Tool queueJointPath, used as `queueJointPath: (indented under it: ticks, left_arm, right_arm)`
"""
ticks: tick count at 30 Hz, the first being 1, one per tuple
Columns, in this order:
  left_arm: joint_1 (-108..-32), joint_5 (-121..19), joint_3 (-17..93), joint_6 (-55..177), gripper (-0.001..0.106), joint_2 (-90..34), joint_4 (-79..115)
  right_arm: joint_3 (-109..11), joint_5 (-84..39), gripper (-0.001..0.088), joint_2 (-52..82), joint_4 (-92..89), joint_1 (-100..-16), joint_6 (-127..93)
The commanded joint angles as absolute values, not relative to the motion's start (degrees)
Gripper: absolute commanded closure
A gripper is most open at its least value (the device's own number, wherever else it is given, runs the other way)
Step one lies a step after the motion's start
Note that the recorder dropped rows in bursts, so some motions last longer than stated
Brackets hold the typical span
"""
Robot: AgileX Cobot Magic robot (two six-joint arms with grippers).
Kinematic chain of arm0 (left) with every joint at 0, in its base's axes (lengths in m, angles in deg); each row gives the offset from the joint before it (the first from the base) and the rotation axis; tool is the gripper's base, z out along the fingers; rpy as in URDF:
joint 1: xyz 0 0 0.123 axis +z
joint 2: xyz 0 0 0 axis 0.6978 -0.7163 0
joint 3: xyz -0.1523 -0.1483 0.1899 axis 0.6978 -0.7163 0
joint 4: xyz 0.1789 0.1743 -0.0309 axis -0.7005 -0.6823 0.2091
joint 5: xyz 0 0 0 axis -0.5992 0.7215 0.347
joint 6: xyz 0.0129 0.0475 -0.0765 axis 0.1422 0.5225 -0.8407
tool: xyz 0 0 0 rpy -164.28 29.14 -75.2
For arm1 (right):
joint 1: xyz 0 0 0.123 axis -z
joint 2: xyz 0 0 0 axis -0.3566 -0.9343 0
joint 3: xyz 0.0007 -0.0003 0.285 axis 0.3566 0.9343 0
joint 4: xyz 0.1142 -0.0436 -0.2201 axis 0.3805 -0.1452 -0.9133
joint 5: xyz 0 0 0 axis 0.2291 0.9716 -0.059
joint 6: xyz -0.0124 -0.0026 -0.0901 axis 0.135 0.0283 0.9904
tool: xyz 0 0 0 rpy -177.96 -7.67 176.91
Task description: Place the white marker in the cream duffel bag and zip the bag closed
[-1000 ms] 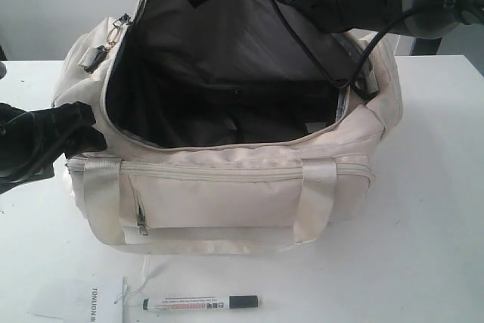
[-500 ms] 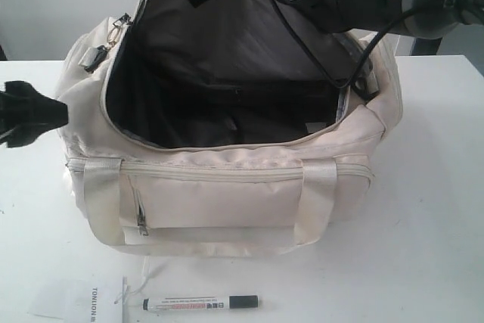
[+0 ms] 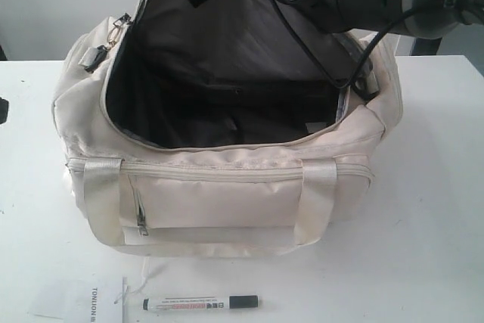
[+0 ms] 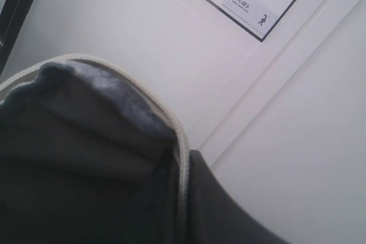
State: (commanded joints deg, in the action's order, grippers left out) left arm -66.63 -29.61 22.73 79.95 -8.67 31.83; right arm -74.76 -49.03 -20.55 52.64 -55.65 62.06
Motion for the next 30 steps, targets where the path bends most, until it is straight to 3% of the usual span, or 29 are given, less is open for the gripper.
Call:
queueJointPath:
  ticks: [8,19,30]
  left_arm:
    - [-74.2,-22.5,22.7,97.3,0.105,-8.8,41.3]
    - [-78.4,-15.6,22.7,118.1,0.105,-14.4,62.0]
    - [-85.6,-14.5,22.7,119.2,0.105,-25.5,60.1]
  right_arm:
    - [-74.8,-49.0,0.0868,-20.5,52.6,-55.6,62.1]
    - [-74.8,-49.0,0.0868,-20.5,52.6,-55.6,62.1]
    - [-74.8,-49.0,0.0868,-20.5,52.6,-55.6,62.1]
